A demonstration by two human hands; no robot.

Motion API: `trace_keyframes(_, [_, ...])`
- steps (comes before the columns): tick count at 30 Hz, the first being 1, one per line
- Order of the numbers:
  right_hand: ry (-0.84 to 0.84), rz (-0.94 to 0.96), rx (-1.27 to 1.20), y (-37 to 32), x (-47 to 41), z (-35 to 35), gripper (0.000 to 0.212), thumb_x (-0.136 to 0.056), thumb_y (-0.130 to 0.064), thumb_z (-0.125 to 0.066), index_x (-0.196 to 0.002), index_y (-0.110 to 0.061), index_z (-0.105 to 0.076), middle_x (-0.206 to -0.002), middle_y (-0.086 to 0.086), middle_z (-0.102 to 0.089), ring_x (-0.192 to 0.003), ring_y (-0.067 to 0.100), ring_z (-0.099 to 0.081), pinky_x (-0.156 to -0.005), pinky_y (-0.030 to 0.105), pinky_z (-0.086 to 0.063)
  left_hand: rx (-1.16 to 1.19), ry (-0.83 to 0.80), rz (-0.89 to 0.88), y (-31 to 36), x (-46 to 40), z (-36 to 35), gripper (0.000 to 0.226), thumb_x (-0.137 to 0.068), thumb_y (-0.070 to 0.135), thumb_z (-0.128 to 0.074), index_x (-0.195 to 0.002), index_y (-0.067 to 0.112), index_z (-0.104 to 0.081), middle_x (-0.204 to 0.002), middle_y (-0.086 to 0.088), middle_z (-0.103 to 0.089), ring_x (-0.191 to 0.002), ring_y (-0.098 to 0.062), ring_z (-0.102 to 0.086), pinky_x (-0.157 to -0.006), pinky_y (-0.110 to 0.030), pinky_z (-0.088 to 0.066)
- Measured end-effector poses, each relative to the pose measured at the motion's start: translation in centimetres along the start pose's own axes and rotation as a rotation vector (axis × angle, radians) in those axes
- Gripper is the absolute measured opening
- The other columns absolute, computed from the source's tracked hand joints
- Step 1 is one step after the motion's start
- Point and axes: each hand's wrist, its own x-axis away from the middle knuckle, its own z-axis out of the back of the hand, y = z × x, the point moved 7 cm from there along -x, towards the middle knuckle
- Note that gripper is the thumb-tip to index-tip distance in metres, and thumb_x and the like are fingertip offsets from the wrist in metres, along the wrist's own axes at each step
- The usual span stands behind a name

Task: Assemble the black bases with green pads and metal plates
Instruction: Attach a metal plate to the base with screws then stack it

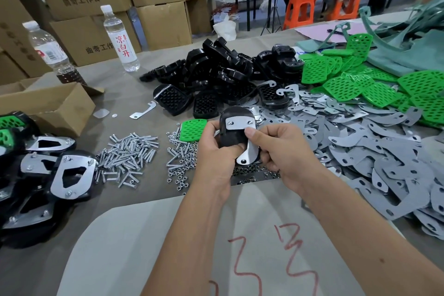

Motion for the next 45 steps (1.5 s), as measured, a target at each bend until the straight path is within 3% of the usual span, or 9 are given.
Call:
trace_keyframes(4, [0.031, 0.024, -0.003, -0.1, 0.1, 0.2, 0.047, -0.096, -0.023, -0.073, -0.052, -0.018, -0.056, -0.052, 0.011, -0.049, -0.043, 0.014, -0.036, -0.037, 0.018, -0.027, -0.047, -0.071, 0.035, 0.2, -0.1, 0.3, 0.045, -0.083, -0.024, -0.060, -0.104, 0.015, -0.062, -0.096, -0.014, -0.071, -0.090, -0.030, -0.065, -0.078, -0.043, -0.051])
trace_keyframes(10, [0.066, 0.112, 0.006, -0.6, 0.4, 0.1, 0.038, -0.097, -0.024, -0.072, -0.069, -0.002, -0.057, -0.074, 0.044, -0.054, -0.048, 0.017, -0.037, -0.043, 0.022, -0.028, -0.205, -0.123, -0.021, 1.0, 0.2, 0.7, 0.038, -0.090, -0.008, -0.068, -0.107, 0.026, -0.065, -0.086, -0.004, -0.078, -0.072, -0.023, -0.073, -0.064, -0.034, -0.062])
trace_keyframes(15, [0.104, 0.132, -0.014, -0.4, 0.4, 0.4, 0.040, -0.095, -0.022, -0.073, -0.063, -0.009, -0.055, -0.050, 0.006, -0.045, -0.039, 0.008, -0.032, -0.040, 0.018, -0.028, -0.200, -0.115, -0.012, 0.9, 0.2, 0.8, 0.042, -0.090, -0.010, -0.068, -0.108, 0.028, -0.068, -0.079, -0.003, -0.078, -0.067, -0.019, -0.076, -0.058, -0.029, -0.061])
trace_keyframes(21, [0.122, 0.118, -0.059, -0.3, 0.3, 0.4, 0.041, -0.094, -0.021, -0.075, -0.061, -0.009, -0.053, -0.046, -0.003, -0.039, -0.038, 0.007, -0.030, -0.040, 0.017, -0.028, -0.246, -0.085, -0.036, 0.8, 0.1, 0.6, 0.045, -0.091, -0.006, -0.069, -0.112, 0.033, -0.067, -0.088, -0.009, -0.079, -0.083, -0.030, -0.078, -0.074, -0.045, -0.066])
trace_keyframes(27, [0.145, 0.128, -0.072, -0.1, 0.1, 0.4, 0.045, -0.093, -0.026, -0.076, -0.069, 0.005, -0.055, -0.059, 0.008, -0.040, -0.048, 0.014, -0.029, -0.043, 0.021, -0.026, -0.362, -0.077, -0.057, 1.2, 0.3, 0.7, 0.039, -0.076, 0.027, -0.074, -0.109, 0.047, -0.066, -0.100, -0.002, -0.079, -0.095, -0.035, -0.075, -0.088, -0.057, -0.060])
trace_keyframes(32, [0.183, 0.123, -0.080, -0.1, 0.4, 0.5, 0.040, -0.084, -0.040, -0.078, -0.063, -0.010, -0.061, -0.066, 0.015, -0.050, -0.057, 0.020, -0.038, -0.047, 0.023, -0.033, -0.354, -0.092, -0.093, 1.2, 0.4, 0.5, 0.035, -0.075, 0.030, -0.071, -0.104, 0.049, -0.066, -0.093, -0.010, -0.077, -0.074, -0.037, -0.074, -0.074, -0.062, -0.062])
trace_keyframes(36, [0.189, 0.132, -0.101, -0.2, 0.5, 0.6, 0.055, -0.081, -0.044, -0.077, -0.069, 0.004, -0.052, -0.068, 0.020, -0.050, -0.064, 0.027, -0.039, -0.055, 0.031, -0.033, -0.359, -0.109, -0.123, 0.9, 0.5, 0.2, 0.035, -0.087, 0.022, -0.075, -0.107, 0.049, -0.064, -0.088, -0.008, -0.078, -0.074, -0.037, -0.074, -0.073, -0.057, -0.063])
trace_keyframes(40, [0.200, 0.175, -0.099, -0.4, 0.6, 0.8, 0.051, -0.088, -0.037, -0.077, -0.072, 0.007, -0.056, -0.069, 0.037, -0.051, -0.060, 0.026, -0.038, -0.054, 0.030, -0.032, -0.296, -0.148, -0.109, 0.7, 0.5, 0.1, 0.033, -0.096, 0.013, -0.072, -0.103, 0.045, -0.066, -0.086, -0.009, -0.077, -0.061, -0.024, -0.071, -0.056, -0.033, -0.059])
trace_keyframes(45, [0.178, 0.143, -0.068, -0.5, 0.3, 0.7, 0.043, -0.094, -0.032, -0.076, -0.057, -0.014, -0.064, -0.055, 0.010, -0.061, -0.046, 0.016, -0.039, -0.044, 0.022, -0.032, -0.230, -0.223, -0.070, 0.7, 0.7, 0.4, 0.031, -0.094, 0.013, -0.075, -0.116, 0.034, -0.066, -0.091, -0.010, -0.078, -0.068, -0.022, -0.070, -0.064, -0.031, -0.062])
